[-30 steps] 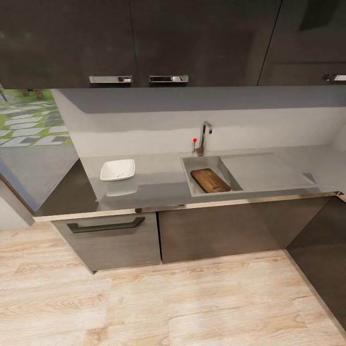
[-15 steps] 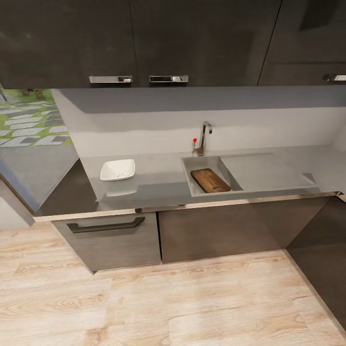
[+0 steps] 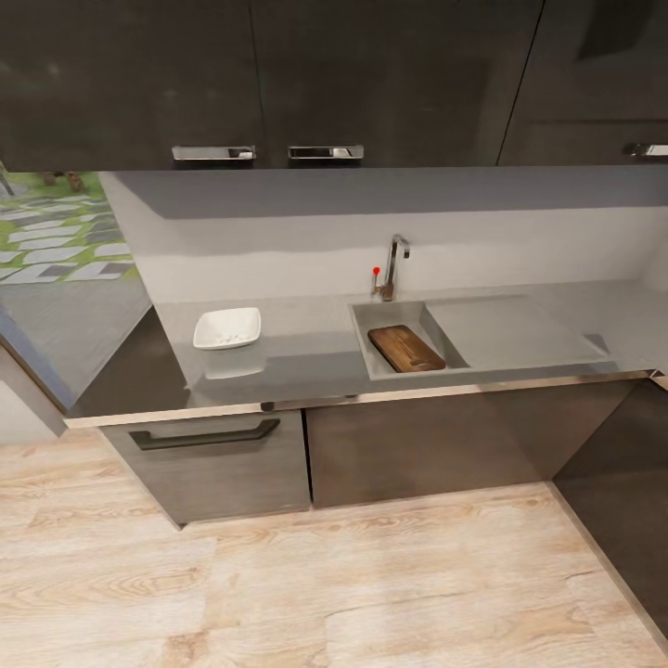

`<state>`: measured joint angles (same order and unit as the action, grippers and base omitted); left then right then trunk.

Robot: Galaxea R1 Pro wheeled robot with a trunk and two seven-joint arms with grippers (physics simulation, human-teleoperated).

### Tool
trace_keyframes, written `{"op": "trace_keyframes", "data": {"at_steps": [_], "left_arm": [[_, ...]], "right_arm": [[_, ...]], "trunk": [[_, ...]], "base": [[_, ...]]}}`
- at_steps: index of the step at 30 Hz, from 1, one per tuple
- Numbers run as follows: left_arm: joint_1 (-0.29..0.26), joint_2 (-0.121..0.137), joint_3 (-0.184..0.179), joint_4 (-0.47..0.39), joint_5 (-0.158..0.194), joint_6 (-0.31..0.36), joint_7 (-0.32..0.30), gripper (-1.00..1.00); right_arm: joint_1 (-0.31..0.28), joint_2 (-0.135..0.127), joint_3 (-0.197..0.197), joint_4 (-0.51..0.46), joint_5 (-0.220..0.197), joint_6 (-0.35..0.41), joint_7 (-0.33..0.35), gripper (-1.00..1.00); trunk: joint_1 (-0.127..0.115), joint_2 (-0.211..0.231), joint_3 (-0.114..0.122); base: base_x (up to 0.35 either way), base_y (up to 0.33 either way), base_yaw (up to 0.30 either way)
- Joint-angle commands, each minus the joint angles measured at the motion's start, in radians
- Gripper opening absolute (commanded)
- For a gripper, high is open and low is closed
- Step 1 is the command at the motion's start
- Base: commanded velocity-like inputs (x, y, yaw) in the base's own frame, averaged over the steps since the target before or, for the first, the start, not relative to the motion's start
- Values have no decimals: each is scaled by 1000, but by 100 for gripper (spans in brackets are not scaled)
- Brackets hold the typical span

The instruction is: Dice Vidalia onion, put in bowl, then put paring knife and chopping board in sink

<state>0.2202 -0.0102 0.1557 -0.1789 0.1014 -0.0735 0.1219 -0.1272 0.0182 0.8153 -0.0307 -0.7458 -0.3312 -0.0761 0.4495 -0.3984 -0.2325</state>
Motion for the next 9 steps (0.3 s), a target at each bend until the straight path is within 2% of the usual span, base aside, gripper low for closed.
{"op": "trace_keyframes", "data": {"at_steps": [1, 9], "left_arm": [[1, 0, 1, -2, 11, -2, 1, 100], [1, 0, 1, -2, 11, -2, 1, 100]], "right_arm": [[0, 0, 8, 0, -4, -2, -5, 100], [0, 0, 8, 0, -4, -2, -5, 100]], "trunk": [[1, -2, -2], [1, -2, -2]], "base": [[0, 0, 0], [0, 0, 0]]}}
